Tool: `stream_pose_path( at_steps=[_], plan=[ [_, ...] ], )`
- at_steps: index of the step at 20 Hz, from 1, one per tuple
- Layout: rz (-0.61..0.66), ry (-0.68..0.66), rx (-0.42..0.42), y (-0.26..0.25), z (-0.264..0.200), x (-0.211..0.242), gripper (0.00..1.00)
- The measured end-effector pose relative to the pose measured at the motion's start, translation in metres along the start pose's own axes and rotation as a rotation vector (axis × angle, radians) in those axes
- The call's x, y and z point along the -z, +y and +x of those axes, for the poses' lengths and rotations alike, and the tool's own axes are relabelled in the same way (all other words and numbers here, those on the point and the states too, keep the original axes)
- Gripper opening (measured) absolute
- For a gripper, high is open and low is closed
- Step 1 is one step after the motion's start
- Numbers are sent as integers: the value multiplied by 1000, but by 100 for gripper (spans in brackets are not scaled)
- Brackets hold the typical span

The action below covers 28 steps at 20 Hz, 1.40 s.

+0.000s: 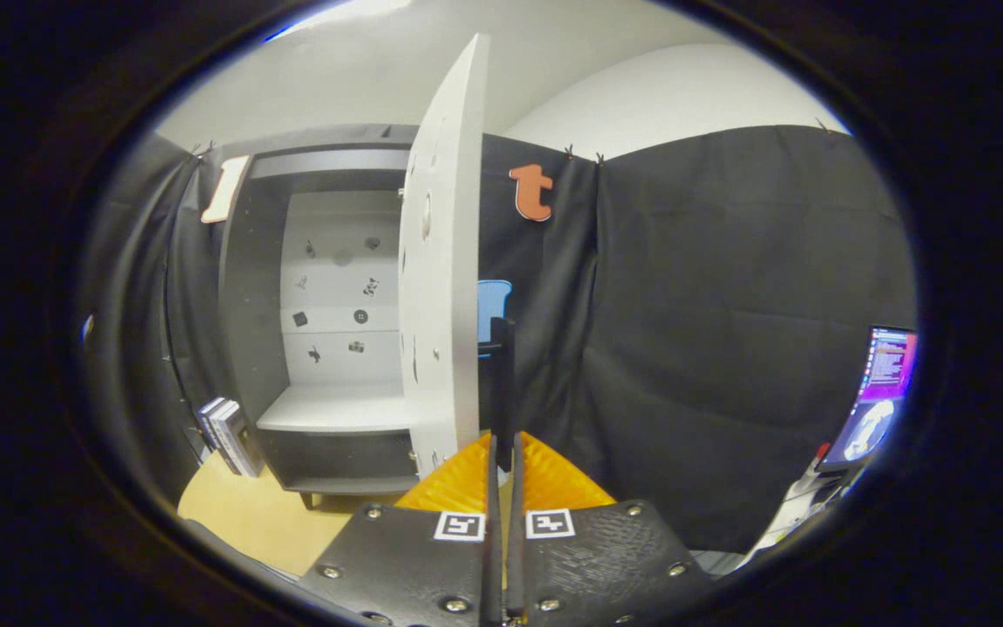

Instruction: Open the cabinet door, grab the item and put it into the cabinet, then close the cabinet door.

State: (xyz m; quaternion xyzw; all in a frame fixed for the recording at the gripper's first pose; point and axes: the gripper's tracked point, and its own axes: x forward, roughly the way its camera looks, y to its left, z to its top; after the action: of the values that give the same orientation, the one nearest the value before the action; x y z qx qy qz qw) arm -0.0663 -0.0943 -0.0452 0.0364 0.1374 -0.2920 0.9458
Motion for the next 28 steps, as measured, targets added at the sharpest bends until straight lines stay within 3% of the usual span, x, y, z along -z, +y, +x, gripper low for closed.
stream_pose_path(
  at_steps=[6, 14, 23, 28],
  plan=[
    [-29, 19, -85, 19, -3, 5, 3],
    [-54, 103, -271, 58, -9, 27, 3],
    [-83, 290, -461, 90, -26, 69, 3],
    [-113, 380, -518, 96, -32, 90, 3]
  ],
)
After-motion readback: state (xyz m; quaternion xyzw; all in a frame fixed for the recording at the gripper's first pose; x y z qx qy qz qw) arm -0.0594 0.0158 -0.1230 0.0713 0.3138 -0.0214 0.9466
